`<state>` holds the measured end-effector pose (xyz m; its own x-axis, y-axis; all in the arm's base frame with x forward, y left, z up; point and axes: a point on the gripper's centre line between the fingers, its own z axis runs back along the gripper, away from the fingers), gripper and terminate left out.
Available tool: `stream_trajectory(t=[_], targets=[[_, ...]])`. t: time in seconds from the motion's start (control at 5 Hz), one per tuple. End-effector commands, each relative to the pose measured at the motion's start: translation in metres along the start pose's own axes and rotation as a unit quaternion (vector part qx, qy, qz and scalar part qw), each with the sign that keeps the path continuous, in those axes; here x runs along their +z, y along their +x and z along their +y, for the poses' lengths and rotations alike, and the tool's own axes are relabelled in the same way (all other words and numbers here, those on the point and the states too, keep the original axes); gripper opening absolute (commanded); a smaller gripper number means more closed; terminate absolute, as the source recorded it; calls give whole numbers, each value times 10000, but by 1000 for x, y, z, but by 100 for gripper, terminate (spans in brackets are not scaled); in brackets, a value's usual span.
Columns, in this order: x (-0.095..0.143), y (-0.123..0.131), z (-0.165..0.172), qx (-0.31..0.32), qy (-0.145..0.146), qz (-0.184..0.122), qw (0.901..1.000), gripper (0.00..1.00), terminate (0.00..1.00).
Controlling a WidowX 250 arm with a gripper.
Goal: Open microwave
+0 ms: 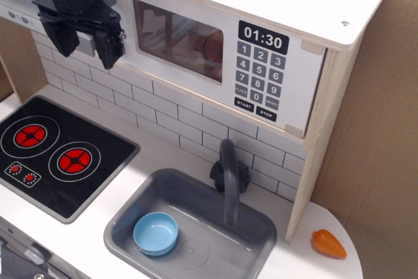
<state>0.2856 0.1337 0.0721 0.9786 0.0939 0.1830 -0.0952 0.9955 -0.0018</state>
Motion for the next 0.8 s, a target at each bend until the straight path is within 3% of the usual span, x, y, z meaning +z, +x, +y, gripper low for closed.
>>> stream_trajectory(t=[0.0, 0.6], targets=[[22, 24, 10, -50, -22, -317, 9995, 100, 0], [18, 34, 3, -376, -204, -578, 9974, 100, 0]])
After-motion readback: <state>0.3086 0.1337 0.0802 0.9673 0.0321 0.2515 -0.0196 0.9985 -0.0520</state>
